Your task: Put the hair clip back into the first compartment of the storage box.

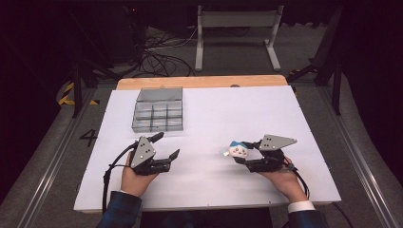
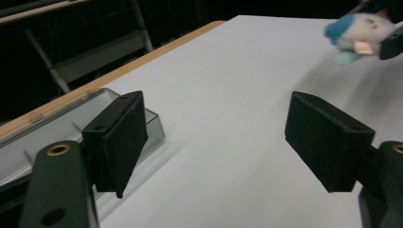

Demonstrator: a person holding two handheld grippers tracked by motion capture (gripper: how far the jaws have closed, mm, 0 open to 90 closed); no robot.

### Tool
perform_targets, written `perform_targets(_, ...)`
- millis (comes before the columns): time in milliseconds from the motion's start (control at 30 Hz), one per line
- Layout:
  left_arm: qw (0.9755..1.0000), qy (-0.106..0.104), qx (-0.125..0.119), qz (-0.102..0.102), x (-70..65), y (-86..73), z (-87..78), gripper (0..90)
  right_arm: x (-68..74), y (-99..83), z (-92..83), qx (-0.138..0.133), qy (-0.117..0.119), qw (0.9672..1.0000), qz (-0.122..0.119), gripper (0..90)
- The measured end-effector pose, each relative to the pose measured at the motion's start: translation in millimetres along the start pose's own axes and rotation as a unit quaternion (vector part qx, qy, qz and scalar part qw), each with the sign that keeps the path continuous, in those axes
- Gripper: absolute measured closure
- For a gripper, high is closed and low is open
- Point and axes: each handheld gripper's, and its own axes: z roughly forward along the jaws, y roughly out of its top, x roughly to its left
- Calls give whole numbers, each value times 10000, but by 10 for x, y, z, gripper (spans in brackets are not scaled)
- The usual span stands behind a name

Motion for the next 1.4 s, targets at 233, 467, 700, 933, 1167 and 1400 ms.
perform_targets(233, 9992, -390, -73, 66, -153, 41, 97, 349, 97, 85, 122, -11, -106, 9999, 75, 410)
perform_targets(467, 9980, -632, -57, 52, -284, 64, 192, 399, 170, 147, 229, -41, -20, 9999, 136, 411)
perform_targets(700, 9966, -804, 4, 169, -377, 72, 269, 446, 271, 206, 366, -127, 53, 9998, 143, 412)
perform_targets(933, 9949, -970, 65, 261, -439, 70, 322, 517, 349, 230, 493, -94, 180, 9998, 94, 412)
perform_targets(1167, 9938, -1053, 128, 345, -475, 69, 353, 576, 388, 262, 536, -139, 241, 9996, 85, 412)
perform_targets(1400, 9939, -1015, 105, 412, -479, 77, 348, 675, 414, 274, 553, -142, 268, 9995, 53, 411)
